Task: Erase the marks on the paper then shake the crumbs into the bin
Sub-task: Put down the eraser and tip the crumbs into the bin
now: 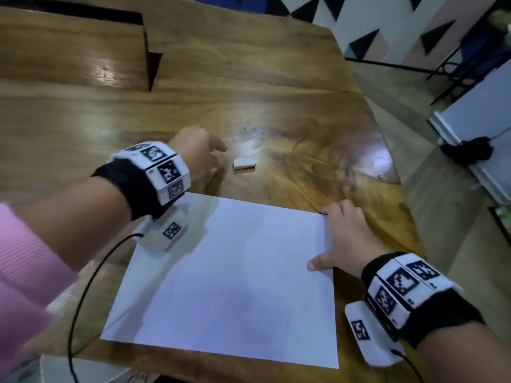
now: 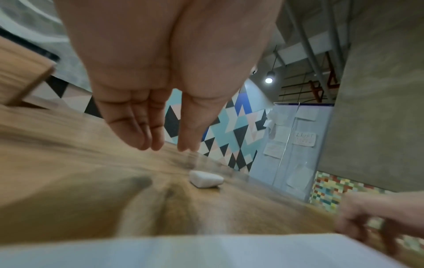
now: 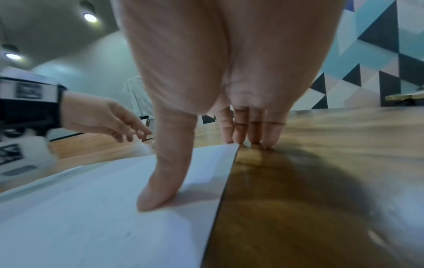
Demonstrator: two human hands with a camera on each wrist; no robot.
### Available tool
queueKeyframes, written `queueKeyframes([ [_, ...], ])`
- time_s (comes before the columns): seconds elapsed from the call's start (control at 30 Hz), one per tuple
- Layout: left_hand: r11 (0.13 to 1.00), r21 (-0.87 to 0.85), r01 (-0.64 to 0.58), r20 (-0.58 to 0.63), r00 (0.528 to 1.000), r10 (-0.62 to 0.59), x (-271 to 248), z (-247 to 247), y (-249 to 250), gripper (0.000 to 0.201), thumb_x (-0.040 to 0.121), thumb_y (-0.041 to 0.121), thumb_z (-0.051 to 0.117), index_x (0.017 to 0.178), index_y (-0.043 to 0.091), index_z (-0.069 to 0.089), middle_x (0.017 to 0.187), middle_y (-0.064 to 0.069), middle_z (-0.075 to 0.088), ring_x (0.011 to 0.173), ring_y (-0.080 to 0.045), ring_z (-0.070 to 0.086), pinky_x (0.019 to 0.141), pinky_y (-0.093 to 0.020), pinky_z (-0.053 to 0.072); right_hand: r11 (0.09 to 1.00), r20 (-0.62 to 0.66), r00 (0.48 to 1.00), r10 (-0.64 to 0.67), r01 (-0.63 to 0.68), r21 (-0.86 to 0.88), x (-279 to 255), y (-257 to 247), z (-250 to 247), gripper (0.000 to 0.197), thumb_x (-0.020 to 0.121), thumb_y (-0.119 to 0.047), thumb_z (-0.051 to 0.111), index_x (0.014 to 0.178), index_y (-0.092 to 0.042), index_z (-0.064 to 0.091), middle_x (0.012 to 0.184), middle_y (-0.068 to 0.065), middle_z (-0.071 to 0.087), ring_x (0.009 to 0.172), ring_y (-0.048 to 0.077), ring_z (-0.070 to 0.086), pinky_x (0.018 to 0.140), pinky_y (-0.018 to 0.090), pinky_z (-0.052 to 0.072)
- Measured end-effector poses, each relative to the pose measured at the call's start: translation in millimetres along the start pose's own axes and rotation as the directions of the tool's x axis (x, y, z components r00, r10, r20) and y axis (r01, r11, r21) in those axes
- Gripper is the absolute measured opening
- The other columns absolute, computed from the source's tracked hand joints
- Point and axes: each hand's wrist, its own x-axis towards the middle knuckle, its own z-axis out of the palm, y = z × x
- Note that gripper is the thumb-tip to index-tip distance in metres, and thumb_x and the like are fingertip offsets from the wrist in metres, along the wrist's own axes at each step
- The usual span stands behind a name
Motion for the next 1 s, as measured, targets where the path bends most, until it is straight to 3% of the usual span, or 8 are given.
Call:
queueKeyframes([
  [0.13,0.999,0.002,0.048,0.017,0.999,-0.048,-56,-4,-32,0.037,0.076,0.011,0.065,0.112,0.018,0.063,0.109,-0.022,0.059,0.099,-0.036,0.056,0.085,-0.032,0.042,1.0,0.037,0.999,0.021,-0.02,-0.011,1,-6,-2,0.08,0.054,-0.037,0.086,0.115,-0.018,0.039,0.114,-0.002,0.035,0.114,0.019,0.033,0.098,0.032,0.036],
  [0.23,0.995,0.014,0.096,0.066,0.993,-0.097,-105,2,-53,0.057,0.063,0.011,0.076,0.117,0.015,0.059,0.108,-0.023,0.055,0.096,-0.038,0.053,0.086,-0.036,0.042,0.999,0.048,0.998,0.044,-0.043,-0.003,-1,-8,-3,0.067,0.057,-0.034,0.085,0.104,-0.021,0.04,0.105,-0.005,0.031,0.11,0.018,0.033,0.094,0.031,0.037],
  [0.4,0.993,0.066,0.093,0.071,0.993,-0.097,-145,22,-71,0.076,0.061,0.023,0.078,0.13,0.019,0.047,0.124,-0.02,0.048,0.109,-0.04,0.044,0.095,-0.043,0.038,0.997,0.092,0.993,0.076,-0.075,-0.013,0,-14,0,0.058,0.067,-0.031,0.08,0.112,-0.015,0.047,0.113,0.001,0.041,0.112,0.021,0.039,0.086,0.028,0.037],
  [0.53,0.995,0.062,0.082,0.047,0.995,-0.085,-151,28,-76,0.074,0.066,0.026,0.075,0.132,0.019,0.043,0.134,-0.016,0.041,0.116,-0.036,0.038,0.1,-0.042,0.035,0.98,0.052,0.995,0.085,-0.093,0.174,0,-15,0,0.03,0.072,-0.019,0.076,0.092,-0.01,0.056,0.094,0.004,0.062,0.084,0.02,0.057,0.066,0.029,0.043],
  [0.7,0.995,-0.007,0.099,0.059,0.993,-0.099,-154,27,-79,0.077,0.073,0.027,0.07,0.139,0.025,0.03,0.14,-0.007,0.032,0.126,-0.026,0.028,0.106,-0.034,0.03,0.919,0.096,0.995,-0.021,-0.019,0.393,1,-6,-5,0.013,0.078,-0.008,0.07,0.075,-0.017,0.062,0.073,-0.003,0.063,0.067,0.012,0.059,0.057,0.022,0.04],
  [0.8,0.977,-0.15,0.151,0.045,0.988,-0.145,-160,16,-81,0.076,0.075,0.025,0.069,0.139,0.026,0.028,0.117,0.0,0.043,0.112,-0.019,0.038,0.092,-0.026,0.036,0.878,0.145,0.987,-0.067,-0.01,0.478,8,3,-7,0.011,0.079,-0.006,0.069,0.076,-0.017,0.066,0.07,-0.005,0.068,0.06,0.007,0.063,0.057,0.021,0.044],
  [0.93,0.938,-0.255,0.235,0.046,0.972,-0.231,-179,7,-87,0.065,0.076,0.024,0.068,0.131,0.038,0.036,0.11,-0.002,0.052,0.097,-0.017,0.051,0.083,-0.03,0.045,0.794,0.215,0.969,-0.122,-0.035,0.607,18,6,-11,0.007,0.081,0.0,0.066,0.085,-0.006,0.068,0.067,0.0,0.071,0.054,0.008,0.063,0.05,0.018,0.045],
  [1.0,0.916,-0.339,0.213,0.027,0.976,-0.217,-191,7,-87,0.06,0.076,0.022,0.068,0.12,0.052,0.04,0.102,0.014,0.058,0.093,-0.008,0.057,0.077,-0.021,0.048,0.76,0.247,0.958,-0.146,-0.051,0.648,22,5,-11,0.013,0.079,0.001,0.067,0.091,-0.003,0.068,0.079,0.01,0.074,0.067,0.019,0.068,0.06,0.028,0.054],
])
